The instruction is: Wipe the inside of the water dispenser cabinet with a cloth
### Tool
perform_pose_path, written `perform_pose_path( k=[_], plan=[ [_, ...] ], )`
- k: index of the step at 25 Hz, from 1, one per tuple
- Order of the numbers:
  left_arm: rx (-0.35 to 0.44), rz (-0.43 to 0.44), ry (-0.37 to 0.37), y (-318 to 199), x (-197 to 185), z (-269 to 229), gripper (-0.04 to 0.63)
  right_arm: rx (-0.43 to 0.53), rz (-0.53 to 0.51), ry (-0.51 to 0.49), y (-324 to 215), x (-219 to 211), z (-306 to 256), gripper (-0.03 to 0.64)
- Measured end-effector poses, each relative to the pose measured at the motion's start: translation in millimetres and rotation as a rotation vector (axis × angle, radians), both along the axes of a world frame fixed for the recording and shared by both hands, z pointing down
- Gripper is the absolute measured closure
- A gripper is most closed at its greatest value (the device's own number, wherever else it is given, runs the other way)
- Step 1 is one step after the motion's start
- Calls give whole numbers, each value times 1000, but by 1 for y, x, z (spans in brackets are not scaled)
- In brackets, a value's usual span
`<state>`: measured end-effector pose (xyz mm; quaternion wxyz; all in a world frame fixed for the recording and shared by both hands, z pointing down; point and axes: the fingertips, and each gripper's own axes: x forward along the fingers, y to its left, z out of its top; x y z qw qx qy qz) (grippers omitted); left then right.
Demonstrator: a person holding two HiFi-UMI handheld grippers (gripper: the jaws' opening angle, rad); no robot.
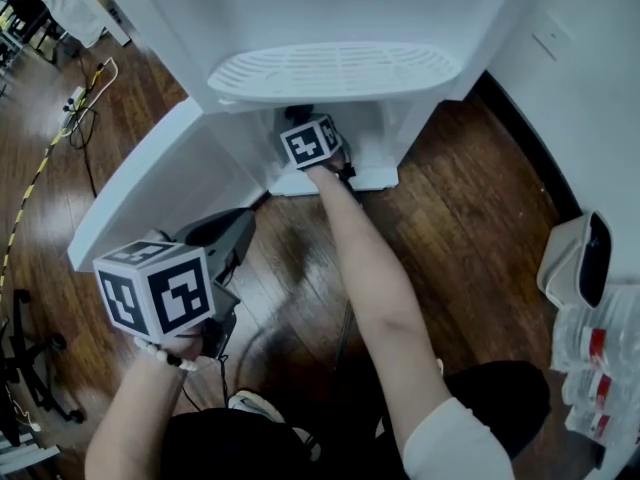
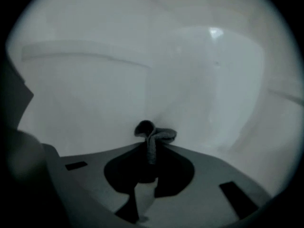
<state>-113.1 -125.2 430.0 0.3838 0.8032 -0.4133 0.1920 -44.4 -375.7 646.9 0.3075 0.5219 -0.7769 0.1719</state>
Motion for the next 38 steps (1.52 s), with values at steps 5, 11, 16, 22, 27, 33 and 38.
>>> perform_pose_path(
  k=[5,11,16,22,27,33,38],
  plan=[
    [9,-3,2,4,-5,-5,598,-41,340,-19,1,73,-3,575],
    [18,9,5,6,-1,-10,597,-22,644,-56,20,134,-4,574],
    [23,9,7,5,0,-12,597,-15,664,-60,29,140,-3,574],
    [27,11,5,5,0,-13,598,-38,600,-138,30,122,0,574],
    [27,10,5,5,2,-14,597,-73,306,-324,17,35,-5,574],
    [24,9,0,5,0,-12,598,-72,109,-343,20,-19,-12,574],
    [22,17,3,5,4,-11,597,-119,34,-336,31,-37,-11,574]
  ],
)
